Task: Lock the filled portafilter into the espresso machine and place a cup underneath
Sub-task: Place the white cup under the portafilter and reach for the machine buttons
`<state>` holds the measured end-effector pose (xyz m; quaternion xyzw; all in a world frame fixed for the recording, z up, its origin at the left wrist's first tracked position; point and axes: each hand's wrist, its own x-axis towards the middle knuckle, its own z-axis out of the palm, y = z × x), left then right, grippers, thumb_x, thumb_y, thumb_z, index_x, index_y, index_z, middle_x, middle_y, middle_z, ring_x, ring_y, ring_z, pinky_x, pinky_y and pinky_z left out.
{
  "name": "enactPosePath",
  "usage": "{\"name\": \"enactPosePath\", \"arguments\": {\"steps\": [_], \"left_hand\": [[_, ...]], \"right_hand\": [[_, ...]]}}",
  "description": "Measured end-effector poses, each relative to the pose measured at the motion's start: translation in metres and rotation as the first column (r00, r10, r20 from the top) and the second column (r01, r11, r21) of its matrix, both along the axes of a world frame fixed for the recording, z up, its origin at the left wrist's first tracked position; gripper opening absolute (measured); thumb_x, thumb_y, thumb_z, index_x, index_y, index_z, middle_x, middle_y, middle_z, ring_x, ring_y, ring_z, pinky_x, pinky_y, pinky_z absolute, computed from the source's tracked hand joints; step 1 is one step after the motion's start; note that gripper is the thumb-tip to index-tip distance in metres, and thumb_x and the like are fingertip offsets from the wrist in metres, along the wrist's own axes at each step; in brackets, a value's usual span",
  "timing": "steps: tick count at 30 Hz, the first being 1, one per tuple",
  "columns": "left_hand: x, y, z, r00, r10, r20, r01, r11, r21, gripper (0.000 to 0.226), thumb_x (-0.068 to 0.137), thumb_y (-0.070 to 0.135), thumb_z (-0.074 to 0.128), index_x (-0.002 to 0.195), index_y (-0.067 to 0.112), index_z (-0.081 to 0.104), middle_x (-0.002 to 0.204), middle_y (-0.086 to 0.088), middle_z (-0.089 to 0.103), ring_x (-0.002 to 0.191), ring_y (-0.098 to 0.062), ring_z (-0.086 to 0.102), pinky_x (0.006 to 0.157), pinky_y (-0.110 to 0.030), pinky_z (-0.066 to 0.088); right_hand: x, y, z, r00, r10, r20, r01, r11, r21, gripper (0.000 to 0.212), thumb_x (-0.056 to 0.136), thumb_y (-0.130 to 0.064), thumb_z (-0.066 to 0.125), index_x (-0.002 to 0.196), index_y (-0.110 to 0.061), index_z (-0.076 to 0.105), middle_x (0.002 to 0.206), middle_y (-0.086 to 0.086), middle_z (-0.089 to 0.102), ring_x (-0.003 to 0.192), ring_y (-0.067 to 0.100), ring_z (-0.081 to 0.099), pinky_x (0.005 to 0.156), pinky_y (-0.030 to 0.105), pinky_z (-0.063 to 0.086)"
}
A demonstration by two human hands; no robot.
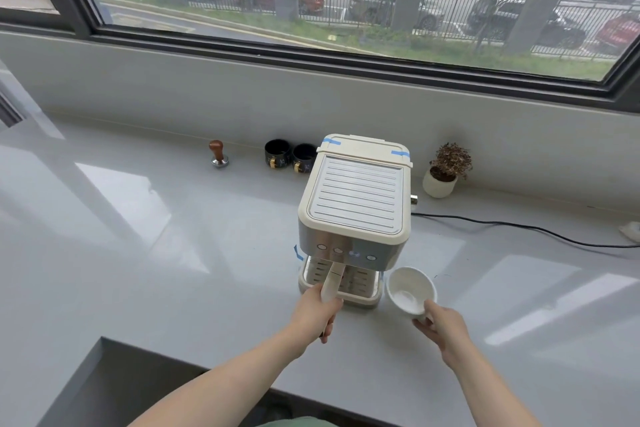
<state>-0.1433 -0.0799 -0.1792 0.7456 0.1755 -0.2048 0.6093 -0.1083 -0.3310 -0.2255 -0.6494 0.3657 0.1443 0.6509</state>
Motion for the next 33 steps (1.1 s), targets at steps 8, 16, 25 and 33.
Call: {"name": "enactPosePath", "arguments": {"steps": [8, 16, 25, 33], "left_hand": [[0.001, 0.000, -0.002, 1.000, -0.005, -0.003, 0.005, 1.000, 0.000, 0.022, 0.081, 0.015, 0.050, 0.101, 0.006, 0.050, 0.054, -0.003, 0.045, 0.037, -0.016, 0.041, 0.040, -0.026, 0.039], [0.001, 0.003, 0.003, 0.999, -0.043, 0.018, 0.044, 0.998, -0.034, 0.005, 0.084, 0.017, 0.052, 0.082, 0.017, 0.047, 0.056, -0.002, 0.047, 0.038, -0.015, 0.042, 0.038, -0.026, 0.039], [0.001, 0.005, 0.005, 0.997, -0.071, 0.017, 0.071, 0.997, -0.032, 0.007, 0.086, 0.019, 0.052, 0.083, 0.019, 0.046, 0.057, -0.002, 0.047, 0.038, -0.015, 0.044, 0.039, -0.026, 0.040], [0.003, 0.006, 0.003, 0.997, -0.081, -0.013, 0.080, 0.996, -0.045, 0.010, 0.085, 0.021, 0.052, 0.089, 0.016, 0.045, 0.060, -0.004, 0.047, 0.039, -0.015, 0.044, 0.040, -0.026, 0.041]], "right_hand": [[0.023, 0.047, 0.013, 0.981, 0.192, 0.008, -0.192, 0.981, 0.003, 0.010, 0.083, -0.014, 0.058, 0.081, -0.007, 0.050, 0.074, 0.010, 0.055, 0.071, 0.027, 0.072, 0.091, 0.035, 0.052], [0.040, 0.081, 0.013, 0.970, 0.245, 0.002, -0.245, 0.969, 0.020, 0.015, 0.084, -0.012, 0.059, 0.090, 0.002, 0.060, 0.090, 0.016, 0.059, 0.073, 0.023, 0.064, 0.093, 0.044, 0.055], [0.046, 0.109, 0.018, 0.966, 0.259, -0.007, -0.259, 0.965, -0.031, 0.013, 0.084, -0.027, 0.065, 0.076, -0.018, 0.057, 0.079, 0.004, 0.062, 0.081, 0.025, 0.059, 0.096, 0.046, 0.052], [0.048, 0.116, 0.013, 0.972, 0.229, -0.053, -0.233, 0.969, -0.078, 0.015, 0.081, -0.028, 0.061, 0.075, -0.015, 0.056, 0.080, 0.007, 0.061, 0.076, 0.023, 0.051, 0.074, 0.033, 0.041]]}}
